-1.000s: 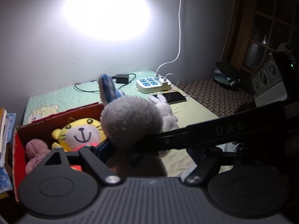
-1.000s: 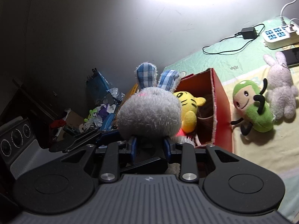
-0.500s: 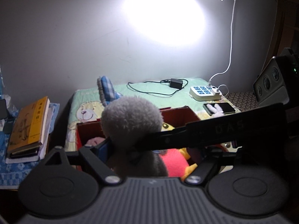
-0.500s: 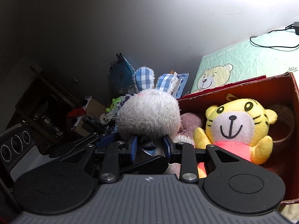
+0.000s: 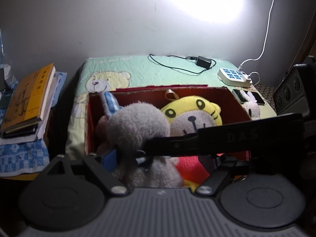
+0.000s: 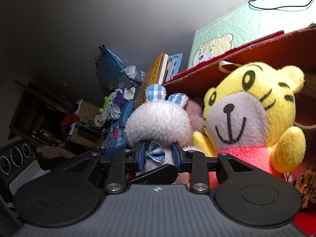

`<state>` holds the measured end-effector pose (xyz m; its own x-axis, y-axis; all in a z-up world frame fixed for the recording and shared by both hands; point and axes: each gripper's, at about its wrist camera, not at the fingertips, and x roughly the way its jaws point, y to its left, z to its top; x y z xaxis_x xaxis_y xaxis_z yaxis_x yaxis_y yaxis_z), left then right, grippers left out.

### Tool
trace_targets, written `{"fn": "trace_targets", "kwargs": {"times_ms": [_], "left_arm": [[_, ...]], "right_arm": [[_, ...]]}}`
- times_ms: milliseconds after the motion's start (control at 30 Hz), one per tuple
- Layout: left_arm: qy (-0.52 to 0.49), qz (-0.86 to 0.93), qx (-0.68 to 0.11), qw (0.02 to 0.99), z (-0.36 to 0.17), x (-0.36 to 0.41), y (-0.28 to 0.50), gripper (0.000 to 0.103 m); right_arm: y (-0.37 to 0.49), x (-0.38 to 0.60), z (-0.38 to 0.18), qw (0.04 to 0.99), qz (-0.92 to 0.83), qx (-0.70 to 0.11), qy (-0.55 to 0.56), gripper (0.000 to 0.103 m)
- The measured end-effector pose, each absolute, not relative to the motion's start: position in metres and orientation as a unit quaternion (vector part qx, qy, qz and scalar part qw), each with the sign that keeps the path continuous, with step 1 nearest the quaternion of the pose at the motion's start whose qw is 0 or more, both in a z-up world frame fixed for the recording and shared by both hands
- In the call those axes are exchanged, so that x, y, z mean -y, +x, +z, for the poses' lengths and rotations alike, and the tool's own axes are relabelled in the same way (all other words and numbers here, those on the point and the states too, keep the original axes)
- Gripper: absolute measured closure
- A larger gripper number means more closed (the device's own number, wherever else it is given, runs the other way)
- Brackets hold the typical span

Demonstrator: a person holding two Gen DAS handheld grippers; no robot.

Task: Organize objects
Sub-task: 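Lift the white bunny with the right gripper and carry it over the box, then lower the white bunny into the red box and open the right gripper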

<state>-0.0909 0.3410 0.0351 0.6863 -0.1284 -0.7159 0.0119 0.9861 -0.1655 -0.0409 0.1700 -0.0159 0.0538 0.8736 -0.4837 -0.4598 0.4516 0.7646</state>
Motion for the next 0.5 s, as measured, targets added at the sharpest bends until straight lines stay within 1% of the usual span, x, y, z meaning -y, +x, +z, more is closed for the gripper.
{"fn": "trace_targets", "kwargs": {"times_ms": [133, 233, 367, 500], "left_arm": [[-0.077, -0.016, -0.404, 0.911, 0.026, -0.343, -0.091, 0.021], [-0.084, -0.002, -0.402, 0.912, 0.023, -0.343, -0.094, 0.021], [-0.087, 0.017, -0.393, 0.915, 0.025, -0.341, -0.103, 0.015], [-0.094, 0.04, -0.388, 0.916, 0.026, -0.341, -0.112, 0.015]], "right_arm": [[-0.038, -0.172, -0.027, 0.683, 0.468, -0.515, 0.222, 0.067], [-0.039, -0.172, -0.027, 0.681, 0.47, -0.516, 0.219, 0.067], [-0.037, -0.176, -0.026, 0.68, 0.471, -0.522, 0.208, 0.067], [-0.036, -0.177, -0.02, 0.68, 0.476, -0.523, 0.193, 0.065]]}}
